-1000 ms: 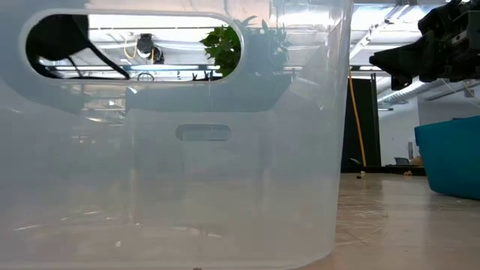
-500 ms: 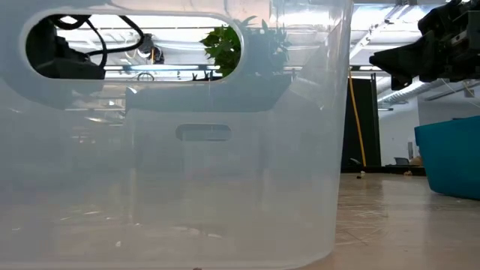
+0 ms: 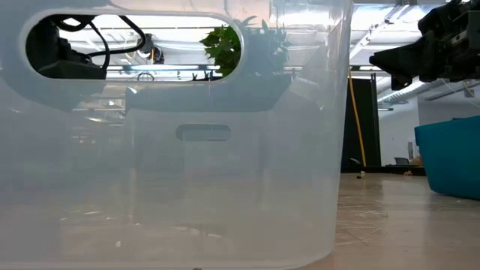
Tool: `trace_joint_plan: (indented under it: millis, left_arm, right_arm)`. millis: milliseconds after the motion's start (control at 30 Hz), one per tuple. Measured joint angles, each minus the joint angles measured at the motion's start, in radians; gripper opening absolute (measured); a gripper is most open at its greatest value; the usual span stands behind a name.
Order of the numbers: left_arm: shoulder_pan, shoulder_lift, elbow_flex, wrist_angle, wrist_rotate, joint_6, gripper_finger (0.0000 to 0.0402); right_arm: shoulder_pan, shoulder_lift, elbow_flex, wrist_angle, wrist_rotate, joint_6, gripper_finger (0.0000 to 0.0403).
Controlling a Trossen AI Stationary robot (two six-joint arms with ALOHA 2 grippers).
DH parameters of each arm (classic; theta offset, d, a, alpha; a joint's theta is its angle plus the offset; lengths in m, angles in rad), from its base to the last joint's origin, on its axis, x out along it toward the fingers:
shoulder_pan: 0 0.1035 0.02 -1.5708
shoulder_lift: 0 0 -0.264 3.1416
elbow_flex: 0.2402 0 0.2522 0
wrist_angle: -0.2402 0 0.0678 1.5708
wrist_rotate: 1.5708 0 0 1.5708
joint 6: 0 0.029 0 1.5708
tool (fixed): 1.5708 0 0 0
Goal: Pick and place Granola Bars by type
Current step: Put the blue granola bar into the bottom transparent bin
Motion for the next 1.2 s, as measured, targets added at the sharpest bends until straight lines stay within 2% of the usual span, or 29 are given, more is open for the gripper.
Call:
trace_joint_plan:
  millis: [133, 300, 467, 700, 833, 1067, 1200]
  left_arm:
    - [0.000, 0.000, -0.018, 0.020, 0.000, 0.000, 0.0171]
    - [-0.001, 0.000, -0.067, 0.047, 0.045, -0.021, 0.0173]
    - [-0.001, 0.000, -0.074, 0.061, 0.044, -0.024, 0.0173]
    - [-0.001, 0.000, -0.074, 0.179, 0.046, 0.048, 0.0168]
    - [-0.001, 0.000, -0.074, 0.206, 0.047, 0.070, 0.0132]
    - [-0.001, 0.000, -0.074, 0.205, 0.044, 0.098, 0.0017]
    - [-0.001, 0.000, -0.074, 0.205, 0.011, 0.122, 0.0009]
  right_arm:
    - [0.000, 0.000, 0.000, 0.000, 0.000, 0.000, 0.0044]
    - [0.000, 0.000, 0.000, 0.000, 0.000, 0.000, 0.0045]
    - [0.000, 0.000, 0.000, 0.000, 0.000, 0.000, 0.0044]
    - [0.000, 0.000, 0.000, 0.000, 0.000, 0.000, 0.0045]
    - [0.000, 0.000, 0.000, 0.000, 0.000, 0.000, 0.0043]
    - [0.000, 0.000, 0.000, 0.000, 0.000, 0.000, 0.0045]
    - [0.000, 0.000, 0.000, 0.000, 0.000, 0.000, 0.0043]
